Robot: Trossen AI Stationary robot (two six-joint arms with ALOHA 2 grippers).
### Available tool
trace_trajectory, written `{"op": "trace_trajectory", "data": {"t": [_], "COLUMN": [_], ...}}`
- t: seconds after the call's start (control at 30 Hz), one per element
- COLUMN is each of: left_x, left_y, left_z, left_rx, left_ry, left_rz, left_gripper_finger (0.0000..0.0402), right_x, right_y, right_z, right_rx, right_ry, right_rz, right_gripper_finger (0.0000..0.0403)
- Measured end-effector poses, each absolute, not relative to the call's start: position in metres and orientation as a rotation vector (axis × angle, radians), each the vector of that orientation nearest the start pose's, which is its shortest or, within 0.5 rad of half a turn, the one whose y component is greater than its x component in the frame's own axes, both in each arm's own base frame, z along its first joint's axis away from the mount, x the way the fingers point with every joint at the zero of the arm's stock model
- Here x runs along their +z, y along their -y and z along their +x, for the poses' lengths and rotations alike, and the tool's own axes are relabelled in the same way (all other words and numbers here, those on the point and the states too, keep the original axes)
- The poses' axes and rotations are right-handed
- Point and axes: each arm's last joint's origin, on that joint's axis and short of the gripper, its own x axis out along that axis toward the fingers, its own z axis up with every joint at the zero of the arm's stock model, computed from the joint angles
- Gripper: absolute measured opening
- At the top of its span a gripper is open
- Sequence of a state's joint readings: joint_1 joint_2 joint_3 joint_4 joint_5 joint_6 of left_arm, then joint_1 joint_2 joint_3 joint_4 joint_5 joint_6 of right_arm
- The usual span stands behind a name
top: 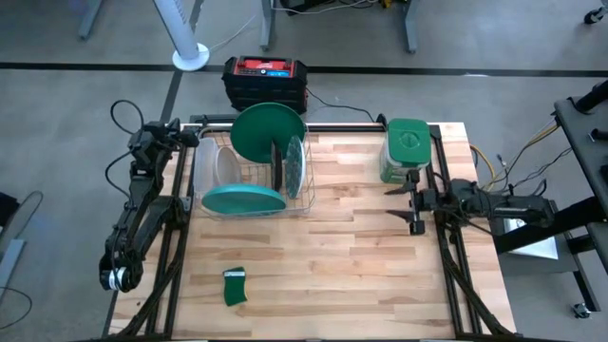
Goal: Sort dishes
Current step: Return to Home Position
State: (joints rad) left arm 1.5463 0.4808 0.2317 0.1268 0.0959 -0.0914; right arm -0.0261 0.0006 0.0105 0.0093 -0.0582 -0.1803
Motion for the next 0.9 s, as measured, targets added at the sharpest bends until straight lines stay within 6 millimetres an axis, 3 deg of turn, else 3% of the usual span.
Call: {"op": "trace_trajectory", "data": {"t": [0.4,0.9], "left_x": [0.2115,0.2115], "left_y": [-0.1339,-0.1339], "left_z": [0.0060,0.0060], "left_rx": [1.453,1.453], "left_ry": [-0.026,-0.026], "left_rz": [-0.173,-0.173], "left_gripper_finger": [0.0000,0.0000], "right_x": [0.1671,0.1669], "right_y": [0.0010,0.0009], "right_z": [0.0977,0.0980], "right_rx": [0.023,0.025], "right_ry": [0.015,0.011], "right_rz": [-0.421,-0.394], "right_gripper_finger": [0.0252,0.0229]}}
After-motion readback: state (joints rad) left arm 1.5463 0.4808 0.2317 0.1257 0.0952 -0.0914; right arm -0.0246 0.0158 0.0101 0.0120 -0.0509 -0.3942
